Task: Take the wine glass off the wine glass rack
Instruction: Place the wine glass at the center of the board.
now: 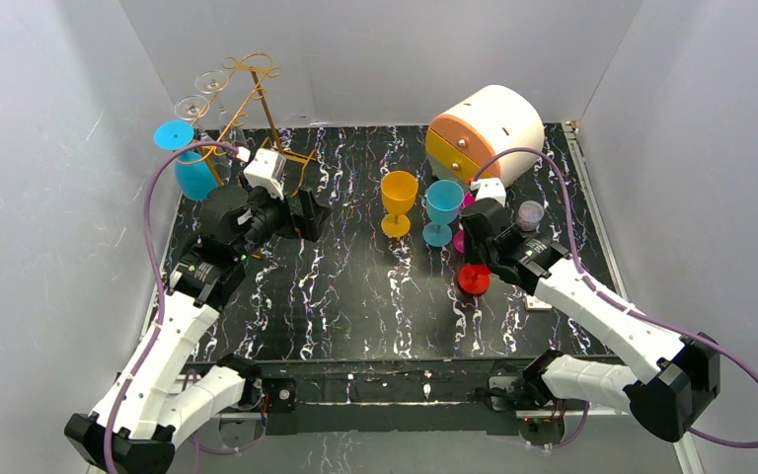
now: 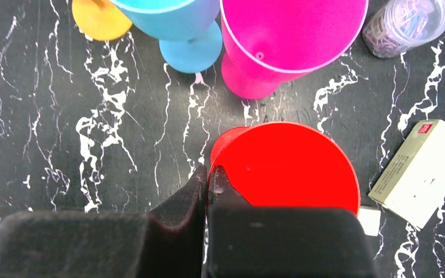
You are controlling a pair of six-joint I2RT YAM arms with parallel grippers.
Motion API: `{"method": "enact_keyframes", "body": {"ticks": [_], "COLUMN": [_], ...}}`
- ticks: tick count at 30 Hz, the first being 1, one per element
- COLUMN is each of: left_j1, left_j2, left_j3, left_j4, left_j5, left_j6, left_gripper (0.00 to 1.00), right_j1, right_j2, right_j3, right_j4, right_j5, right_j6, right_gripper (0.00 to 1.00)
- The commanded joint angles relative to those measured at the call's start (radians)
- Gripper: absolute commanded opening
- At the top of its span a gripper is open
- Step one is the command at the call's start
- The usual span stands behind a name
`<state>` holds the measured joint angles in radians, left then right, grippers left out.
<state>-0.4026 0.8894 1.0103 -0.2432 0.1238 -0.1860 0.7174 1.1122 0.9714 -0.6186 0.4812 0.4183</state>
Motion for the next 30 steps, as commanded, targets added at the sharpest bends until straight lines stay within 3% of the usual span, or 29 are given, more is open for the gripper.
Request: {"method": "enact_keyframes", "body": {"ticks": [1,30], "left_j1": [-0.001,-0.001], "left_j2": [-0.01,0.005], "left_j3": [0.015,0.02], "left_j4": [-0.012,-0.027], "left_j5": [0.028,0.065], "left_j6": [0.016,0.052], "left_gripper": [0.98,0.98], "right_j1": [-0.001,-0.001], "right_j2": [-0.026,0.037], "right_j3": [-0.015,-0.063], "right_j4": [0.16,0.211], "right_j5": [0.047,0.037], "right_j6": [-0.009,-0.024], "right_gripper": [0.01,0.01]}}
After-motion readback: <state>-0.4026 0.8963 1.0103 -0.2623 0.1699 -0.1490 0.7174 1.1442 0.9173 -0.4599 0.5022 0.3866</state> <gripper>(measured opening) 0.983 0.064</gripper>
